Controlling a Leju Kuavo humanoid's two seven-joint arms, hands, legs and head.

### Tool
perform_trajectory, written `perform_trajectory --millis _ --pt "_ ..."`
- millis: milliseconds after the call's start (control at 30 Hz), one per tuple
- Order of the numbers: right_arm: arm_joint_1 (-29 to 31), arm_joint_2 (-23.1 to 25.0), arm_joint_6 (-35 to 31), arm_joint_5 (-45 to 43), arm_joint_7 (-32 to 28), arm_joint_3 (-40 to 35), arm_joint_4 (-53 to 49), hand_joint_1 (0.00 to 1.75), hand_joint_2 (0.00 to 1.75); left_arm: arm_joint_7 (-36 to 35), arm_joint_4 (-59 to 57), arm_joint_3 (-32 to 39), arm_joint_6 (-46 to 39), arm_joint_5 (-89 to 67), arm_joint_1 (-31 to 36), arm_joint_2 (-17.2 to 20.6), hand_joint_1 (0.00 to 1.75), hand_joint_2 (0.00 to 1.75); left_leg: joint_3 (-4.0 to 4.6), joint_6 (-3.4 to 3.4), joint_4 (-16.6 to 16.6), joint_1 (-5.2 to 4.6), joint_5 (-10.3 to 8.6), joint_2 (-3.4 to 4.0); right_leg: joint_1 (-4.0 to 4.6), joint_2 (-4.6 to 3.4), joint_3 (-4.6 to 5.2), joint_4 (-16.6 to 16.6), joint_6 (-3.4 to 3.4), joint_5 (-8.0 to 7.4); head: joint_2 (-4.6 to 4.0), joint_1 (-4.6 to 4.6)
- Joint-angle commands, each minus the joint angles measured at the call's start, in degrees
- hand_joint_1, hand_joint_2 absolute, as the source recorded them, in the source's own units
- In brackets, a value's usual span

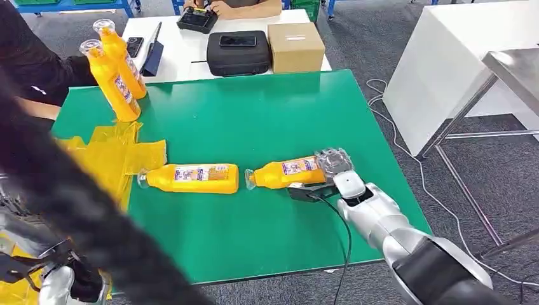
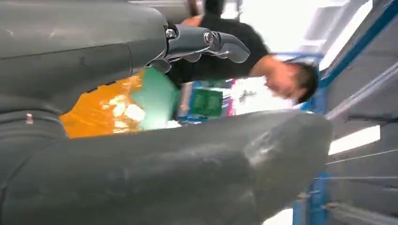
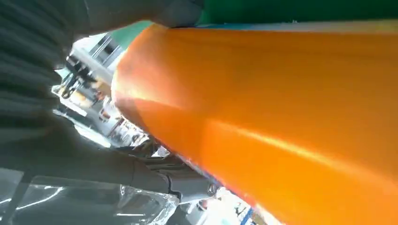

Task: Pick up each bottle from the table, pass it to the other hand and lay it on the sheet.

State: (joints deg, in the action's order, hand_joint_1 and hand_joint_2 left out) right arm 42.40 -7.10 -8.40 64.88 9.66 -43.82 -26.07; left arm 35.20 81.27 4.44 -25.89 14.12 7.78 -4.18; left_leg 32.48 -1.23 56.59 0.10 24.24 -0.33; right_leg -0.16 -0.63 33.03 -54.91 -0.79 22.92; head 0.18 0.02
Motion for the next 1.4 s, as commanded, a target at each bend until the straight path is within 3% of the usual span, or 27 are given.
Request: perform_trajectory --millis 33,67,100,467,500,600,633,867,1233,1400 --pt "-9.67 -8.64 -1.82 -6.75 4.28 6.68 -36.91 1.75 1.75 -5.63 -2.03 -3.09 6.25 4.07 -3.99 1.56 0.00 0.00 0.03 0.05 -0.07 -0.04 0.02 0.03 -0.04 0.02 0.01 0.02 -0.01 0.03 0.02 0.00" --pt "-10.11 -9.23 -0.56 -6.53 5.11 6.95 -40.26 1.75 1.75 -6.24 -1.28 -3.04 6.52 4.09 -4.30 1.31 0.00 0.00 0.11 0.03 -0.05 -0.04 0.02 0.08 -0.04 -0.04 0.09 0.00 -0.02 0.01 0.00 0.00" --pt "-10.97 -9.65 -0.12 -6.49 5.49 7.39 -43.15 1.75 1.75 -6.92 -0.55 -3.00 6.48 3.77 -4.53 1.20 0.00 1.75 0.18 0.05 0.01 -0.06 0.10 0.14 -0.07 -0.08 0.16 -0.07 -0.03 0.07 0.00 -0.02" --pt "-17.94 -9.46 -6.48 -4.16 6.86 12.74 -51.33 1.75 1.75 -8.51 2.15 -2.07 6.62 1.53 -5.82 -0.01 0.00 1.75 0.70 0.03 -0.03 0.00 0.04 -0.01 -0.01 0.03 0.67 -0.02 -0.02 0.04 0.00 -0.02" --pt "-18.64 -8.67 -7.23 -4.32 6.02 13.85 -51.81 1.75 1.75 -8.60 2.11 -2.21 6.77 1.19 -5.62 -0.27 0.00 0.00 0.63 0.06 -0.01 0.01 0.12 -0.02 0.01 0.07 0.58 -0.02 -0.02 0.12 0.00 -0.02" --pt "-18.93 -5.86 -9.98 -6.78 2.94 15.12 -52.24 1.75 1.75 -9.17 1.98 -3.35 7.85 0.52 -4.52 -1.32 0.00 0.00 0.69 0.06 -0.01 0.00 0.10 -0.04 -0.01 0.09 0.64 -0.03 -0.02 0.11 0.00 -0.02" --pt "-17.95 -3.59 -10.02 -8.93 2.12 15.02 -50.27 1.75 1.75 -9.77 1.03 -4.72 8.79 0.46 -3.31 -1.47 0.00 1.75 0.75 0.06 -0.02 0.01 0.07 0.02 0.00 0.01 0.72 -0.03 -0.01 0.05 0.00 -0.02" --pt "-12.29 7.94 -9.27 -16.60 0.93 11.15 -41.17 1.75 1.75 -10.61 -4.67 -8.17 8.50 3.50 1.44 -2.08 0.00 1.75 0.72 0.07 -0.07 -0.01 0.02 0.20 -0.03 -0.15 0.75 -0.03 0.01 -0.02 0.00 0.00" --pt "-12.38 8.14 -9.17 -16.83 1.33 10.79 -41.43 1.75 1.75 -10.65 -4.43 -8.47 8.41 3.72 1.31 -1.91 0.00 1.75 0.66 0.06 -0.07 0.03 0.01 0.09 0.02 -0.04 0.65 -0.03 -0.02 0.05 0.00 -0.02" --pt "-9.65 13.92 -4.88 -15.55 4.38 8.25 -37.63 1.75 1.75 -11.32 -4.12 -10.52 6.96 2.16 2.91 -3.41 0.00 1.75 0.69 0.11 -0.01 0.04 0.06 0.15 0.00 -0.08 0.68 -0.09 0.01 0.07 0.00 0.00"
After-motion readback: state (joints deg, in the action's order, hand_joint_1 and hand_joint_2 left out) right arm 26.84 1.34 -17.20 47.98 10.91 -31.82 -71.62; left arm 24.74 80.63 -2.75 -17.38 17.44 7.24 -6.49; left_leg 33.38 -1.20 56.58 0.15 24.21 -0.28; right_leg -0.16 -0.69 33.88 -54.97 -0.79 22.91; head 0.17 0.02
